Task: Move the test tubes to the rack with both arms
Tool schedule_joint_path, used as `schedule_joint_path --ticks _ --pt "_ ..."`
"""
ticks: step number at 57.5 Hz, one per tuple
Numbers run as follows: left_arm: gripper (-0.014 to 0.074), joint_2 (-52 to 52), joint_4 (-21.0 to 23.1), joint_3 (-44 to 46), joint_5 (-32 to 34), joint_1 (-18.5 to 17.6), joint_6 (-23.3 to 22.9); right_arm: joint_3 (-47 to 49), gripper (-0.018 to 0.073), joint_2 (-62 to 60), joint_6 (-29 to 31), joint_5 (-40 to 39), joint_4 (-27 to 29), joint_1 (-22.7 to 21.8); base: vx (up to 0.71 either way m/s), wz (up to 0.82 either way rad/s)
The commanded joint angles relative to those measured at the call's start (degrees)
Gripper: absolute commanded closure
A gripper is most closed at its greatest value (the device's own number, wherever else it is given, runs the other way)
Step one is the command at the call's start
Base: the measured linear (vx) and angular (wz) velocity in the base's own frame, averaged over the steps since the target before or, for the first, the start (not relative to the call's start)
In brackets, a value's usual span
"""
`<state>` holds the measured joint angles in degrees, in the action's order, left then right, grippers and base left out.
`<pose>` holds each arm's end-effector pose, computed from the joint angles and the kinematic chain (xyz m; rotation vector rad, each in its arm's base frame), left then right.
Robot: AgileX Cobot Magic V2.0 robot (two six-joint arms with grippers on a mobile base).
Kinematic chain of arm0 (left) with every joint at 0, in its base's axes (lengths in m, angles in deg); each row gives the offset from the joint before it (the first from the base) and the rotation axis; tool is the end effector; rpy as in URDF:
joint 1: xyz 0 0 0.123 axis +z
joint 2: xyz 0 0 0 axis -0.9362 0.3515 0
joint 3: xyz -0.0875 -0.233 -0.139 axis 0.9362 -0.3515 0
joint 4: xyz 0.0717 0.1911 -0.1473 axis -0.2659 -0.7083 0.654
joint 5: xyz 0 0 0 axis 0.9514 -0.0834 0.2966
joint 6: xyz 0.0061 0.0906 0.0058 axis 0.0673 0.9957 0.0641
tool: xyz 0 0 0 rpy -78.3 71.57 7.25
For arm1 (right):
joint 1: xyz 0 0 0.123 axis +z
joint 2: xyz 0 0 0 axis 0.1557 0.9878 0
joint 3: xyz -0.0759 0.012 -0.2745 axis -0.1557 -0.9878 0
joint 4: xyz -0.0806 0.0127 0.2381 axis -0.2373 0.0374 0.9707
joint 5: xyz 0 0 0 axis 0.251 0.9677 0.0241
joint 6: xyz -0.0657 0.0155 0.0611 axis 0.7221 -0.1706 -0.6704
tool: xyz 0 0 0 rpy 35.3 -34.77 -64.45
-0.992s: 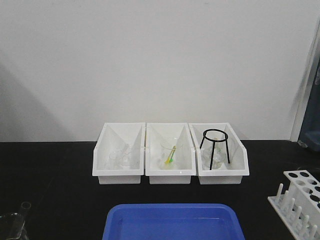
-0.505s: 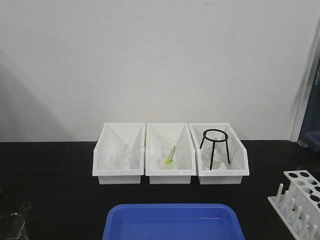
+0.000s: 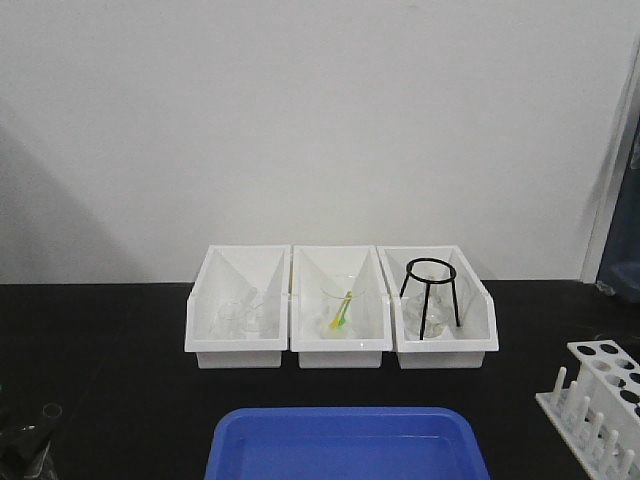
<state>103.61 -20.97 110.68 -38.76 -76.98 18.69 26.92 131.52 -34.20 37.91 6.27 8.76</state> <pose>0.2244 -0.0292 0.2374 0.4053 1.9755 0.0970 0.1871 -0.0006 0.3741 -0.0437 1.6499 -0.0446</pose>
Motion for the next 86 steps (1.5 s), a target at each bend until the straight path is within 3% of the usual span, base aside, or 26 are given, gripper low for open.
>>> schedule_joint_path --ticks 1,13,35,53,86 --pt "0.0218 -0.86 0.43 -3.63 15.0 -0.39 -0.16 2.08 0.0566 -0.02 0.26 -5.27 -0.14 0.02 0.0 0.0" --pt "0.0218 0.53 -3.02 -11.97 30.09 -0.39 2.46 2.09 0.0565 -0.02 0.26 -5.32 -0.14 0.02 0.0 0.0" --pt "0.0218 11.89 -3.88 -12.49 45.78 -0.39 1.35 2.09 0.0564 -0.02 0.26 -5.31 -0.14 0.02 0.0 0.0" --pt "0.0218 15.66 0.77 -12.43 49.12 -0.39 -0.04 1.91 0.0564 -0.02 0.21 -4.24 -0.14 0.02 0.0 0.0" --pt "0.0218 23.49 0.47 -8.31 54.07 -0.39 0.1 1.91 0.0564 -0.02 0.21 -2.83 -0.14 0.02 0.0 0.0"
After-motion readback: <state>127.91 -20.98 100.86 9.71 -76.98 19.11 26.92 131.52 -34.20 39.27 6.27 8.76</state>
